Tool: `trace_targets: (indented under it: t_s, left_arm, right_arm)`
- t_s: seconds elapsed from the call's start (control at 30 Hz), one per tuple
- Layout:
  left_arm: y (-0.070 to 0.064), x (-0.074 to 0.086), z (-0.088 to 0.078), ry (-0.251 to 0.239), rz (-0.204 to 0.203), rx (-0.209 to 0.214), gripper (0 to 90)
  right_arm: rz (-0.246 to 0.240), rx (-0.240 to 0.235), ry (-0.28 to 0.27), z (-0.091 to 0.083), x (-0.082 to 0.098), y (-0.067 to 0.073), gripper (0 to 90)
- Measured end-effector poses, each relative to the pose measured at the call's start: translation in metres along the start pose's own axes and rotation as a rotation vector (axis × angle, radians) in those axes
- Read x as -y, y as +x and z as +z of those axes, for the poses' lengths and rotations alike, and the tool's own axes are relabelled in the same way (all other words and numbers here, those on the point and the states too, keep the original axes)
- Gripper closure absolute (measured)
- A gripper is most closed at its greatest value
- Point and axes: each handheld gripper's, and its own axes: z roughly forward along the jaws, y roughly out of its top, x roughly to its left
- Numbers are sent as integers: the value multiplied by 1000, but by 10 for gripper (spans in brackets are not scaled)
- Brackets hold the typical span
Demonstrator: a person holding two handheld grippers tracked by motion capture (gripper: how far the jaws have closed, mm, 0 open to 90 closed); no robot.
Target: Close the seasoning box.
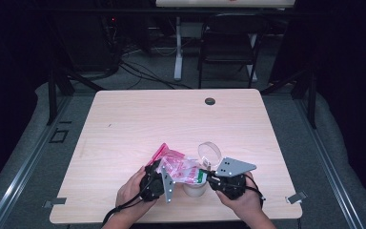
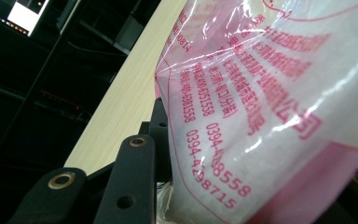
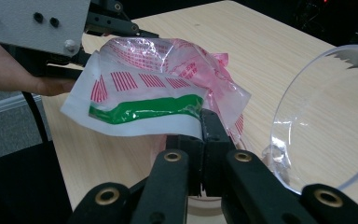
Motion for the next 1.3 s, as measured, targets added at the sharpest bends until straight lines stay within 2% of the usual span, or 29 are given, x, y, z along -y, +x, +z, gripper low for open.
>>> trace_targets:
  t_s: [0.07, 0.1, 0.3, 0.37, 0.77, 0.93, 1.2, 1.3]
  left_arm:
    - [2, 2, 0, 11, 2, 11, 712]
    - [0, 3, 1, 2, -20, 14, 713]
    - [0, 6, 1, 12, -44, 33, 718]
    - [0, 6, 1, 13, -41, 34, 718]
    - [1, 12, 7, 20, -112, 90, 724]
    - [2, 15, 8, 20, -161, 122, 727]
    - [2, 20, 12, 14, -219, 160, 731]
    - [3, 23, 14, 11, -260, 181, 731]
  right_arm:
    - [-4, 0, 0, 1, -1, 1, 896]
    - [-8, 0, 1, 1, -1, 2, 895]
    - [-7, -10, -5, 1, -2, 3, 876]
    - [-1, -15, -5, 1, -2, 3, 849]
    - [7, -12, -34, 0, -3, 1, 620]
    - [6, -1, -44, 0, -3, 1, 550]
    - [24, -5, -61, -1, -3, 0, 529]
    - [29, 1, -66, -2, -3, -1, 527]
